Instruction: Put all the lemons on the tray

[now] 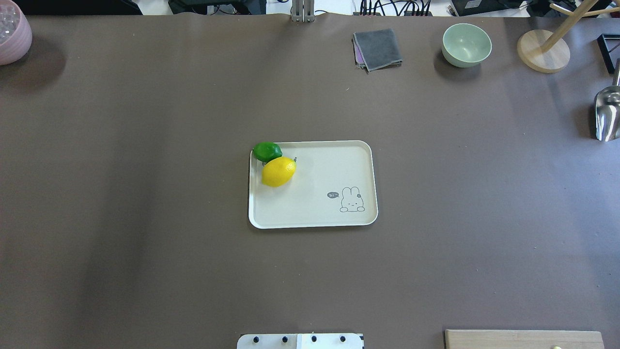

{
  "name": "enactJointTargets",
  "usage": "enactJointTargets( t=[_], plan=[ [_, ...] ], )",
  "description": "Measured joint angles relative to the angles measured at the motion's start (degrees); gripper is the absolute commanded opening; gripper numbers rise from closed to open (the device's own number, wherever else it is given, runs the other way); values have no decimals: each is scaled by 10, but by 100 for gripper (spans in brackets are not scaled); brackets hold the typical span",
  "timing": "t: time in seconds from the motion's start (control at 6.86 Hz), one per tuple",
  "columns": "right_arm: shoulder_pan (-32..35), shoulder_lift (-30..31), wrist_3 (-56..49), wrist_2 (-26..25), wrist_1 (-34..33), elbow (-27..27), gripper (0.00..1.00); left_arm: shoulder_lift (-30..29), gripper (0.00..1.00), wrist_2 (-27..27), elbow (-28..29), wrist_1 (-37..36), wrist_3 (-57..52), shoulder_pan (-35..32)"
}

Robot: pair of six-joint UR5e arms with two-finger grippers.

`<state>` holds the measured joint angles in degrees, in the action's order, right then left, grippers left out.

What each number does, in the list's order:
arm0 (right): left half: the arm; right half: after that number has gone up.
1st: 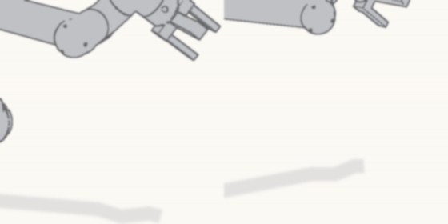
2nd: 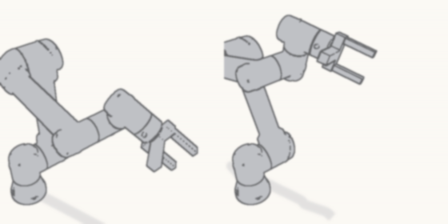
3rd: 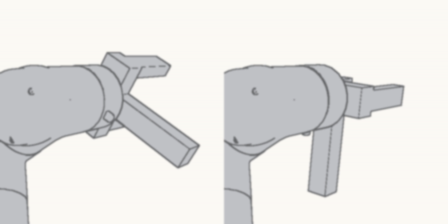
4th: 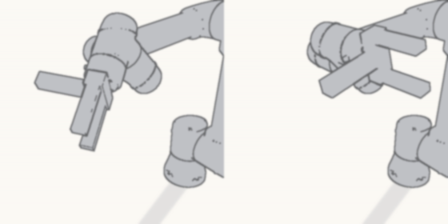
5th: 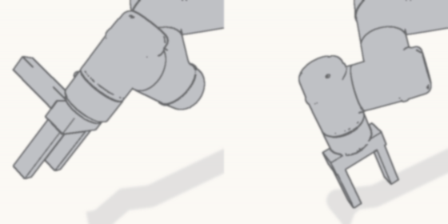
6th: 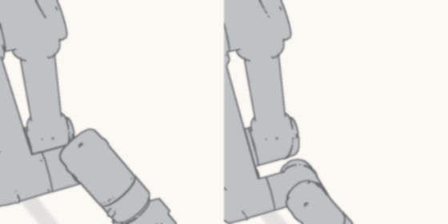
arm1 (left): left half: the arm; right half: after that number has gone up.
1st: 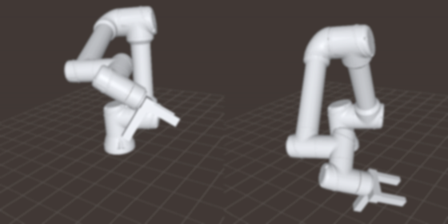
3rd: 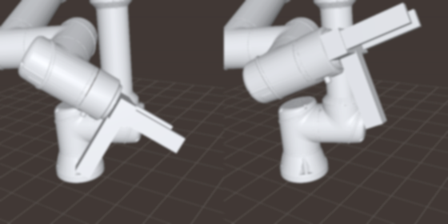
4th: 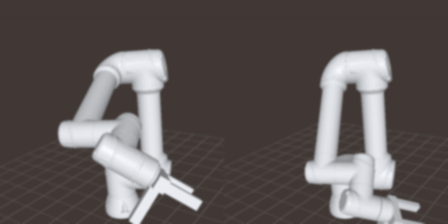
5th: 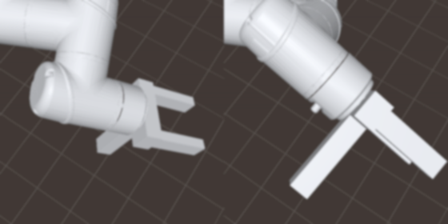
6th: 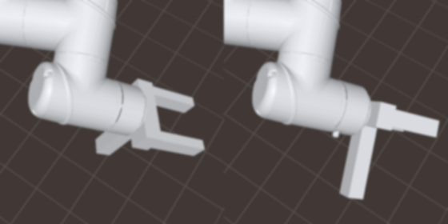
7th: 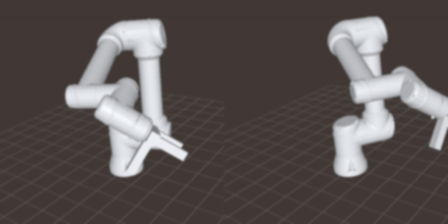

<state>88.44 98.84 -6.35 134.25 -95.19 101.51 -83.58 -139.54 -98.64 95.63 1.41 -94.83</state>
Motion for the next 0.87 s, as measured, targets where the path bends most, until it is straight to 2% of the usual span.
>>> enactJointTargets(
  t=[0.87],
  plan=[
    [0,0,-1,11,1,2,100,1,100,0,-1,0,0,0]
  ],
)
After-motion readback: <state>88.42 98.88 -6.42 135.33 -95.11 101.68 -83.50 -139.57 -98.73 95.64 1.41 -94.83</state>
